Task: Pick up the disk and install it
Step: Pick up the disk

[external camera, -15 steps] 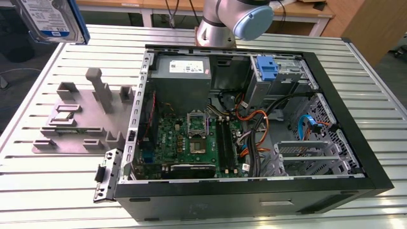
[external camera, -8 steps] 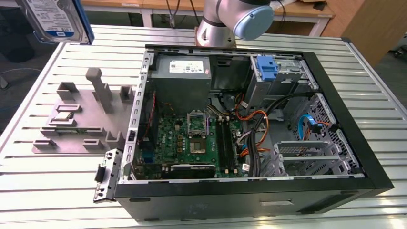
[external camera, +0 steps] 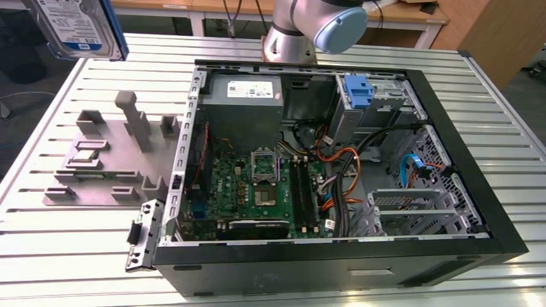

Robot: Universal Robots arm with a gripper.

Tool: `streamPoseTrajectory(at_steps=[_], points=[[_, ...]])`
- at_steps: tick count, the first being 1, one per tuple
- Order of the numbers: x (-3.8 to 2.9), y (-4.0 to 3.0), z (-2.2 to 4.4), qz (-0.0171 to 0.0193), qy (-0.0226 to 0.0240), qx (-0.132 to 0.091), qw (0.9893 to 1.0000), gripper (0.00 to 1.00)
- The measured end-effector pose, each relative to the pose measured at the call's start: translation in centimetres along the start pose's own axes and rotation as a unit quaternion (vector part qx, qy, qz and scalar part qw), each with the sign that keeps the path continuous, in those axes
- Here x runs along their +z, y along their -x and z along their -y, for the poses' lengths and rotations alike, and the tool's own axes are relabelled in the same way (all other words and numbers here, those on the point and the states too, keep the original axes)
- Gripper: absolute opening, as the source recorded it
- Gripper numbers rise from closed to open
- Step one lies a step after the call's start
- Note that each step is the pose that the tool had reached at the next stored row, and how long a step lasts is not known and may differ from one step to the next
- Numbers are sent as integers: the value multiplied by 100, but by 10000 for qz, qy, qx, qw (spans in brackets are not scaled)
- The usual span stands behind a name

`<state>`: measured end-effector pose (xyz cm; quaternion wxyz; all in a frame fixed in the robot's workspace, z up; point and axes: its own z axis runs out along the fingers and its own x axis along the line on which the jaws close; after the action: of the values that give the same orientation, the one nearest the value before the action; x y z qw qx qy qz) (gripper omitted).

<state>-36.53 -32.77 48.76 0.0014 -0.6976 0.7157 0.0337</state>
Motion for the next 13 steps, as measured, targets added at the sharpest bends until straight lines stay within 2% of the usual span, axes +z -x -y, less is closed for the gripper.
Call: streamPoseTrajectory(at_steps=[13], points=[[-9, -161, 34, 0, 0, 0, 10000, 35]])
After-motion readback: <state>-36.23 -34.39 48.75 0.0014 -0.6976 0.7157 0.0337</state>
